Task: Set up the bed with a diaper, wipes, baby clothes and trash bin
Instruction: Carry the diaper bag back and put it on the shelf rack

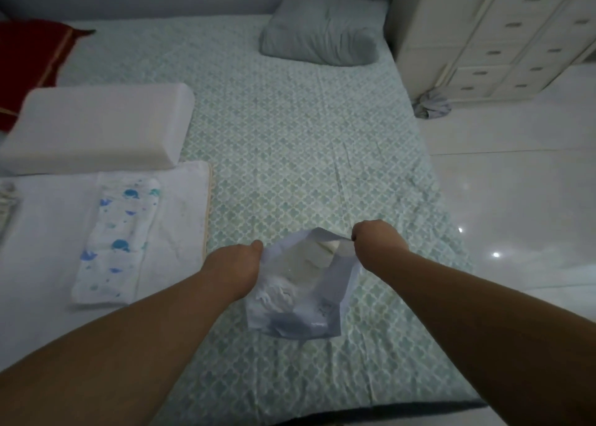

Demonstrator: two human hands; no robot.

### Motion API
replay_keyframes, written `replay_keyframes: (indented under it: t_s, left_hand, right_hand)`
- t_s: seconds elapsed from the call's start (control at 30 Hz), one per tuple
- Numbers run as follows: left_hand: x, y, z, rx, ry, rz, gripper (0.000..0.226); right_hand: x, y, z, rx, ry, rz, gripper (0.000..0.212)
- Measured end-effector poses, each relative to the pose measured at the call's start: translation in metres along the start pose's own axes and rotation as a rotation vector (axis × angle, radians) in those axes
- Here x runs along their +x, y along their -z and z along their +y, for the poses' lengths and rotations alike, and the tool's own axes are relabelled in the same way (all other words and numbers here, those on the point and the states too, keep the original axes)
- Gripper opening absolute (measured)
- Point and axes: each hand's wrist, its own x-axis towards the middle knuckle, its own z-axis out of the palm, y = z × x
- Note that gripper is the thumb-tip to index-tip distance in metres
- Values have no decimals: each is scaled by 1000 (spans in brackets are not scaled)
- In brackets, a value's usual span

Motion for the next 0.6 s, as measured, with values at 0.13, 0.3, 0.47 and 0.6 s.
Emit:
replay_keyframes:
  t_s: [0.13,0.3,0.47,0.6]
  left_hand:
    - [-5,35,8,-4,-18,29,22]
    - [-22,106,27,1,-91,107,22]
    - [-53,206,59,-26,-207,232,6]
    - [-81,276,89,-9,-297,379,9]
  right_hand:
    - [-23,21,15,75,-127,66,17]
    - [-80,76,33,85,-203,213,15]
    - [-164,158,53,8,-277,372,14]
    - [-235,219,66,-2,-385,454,14]
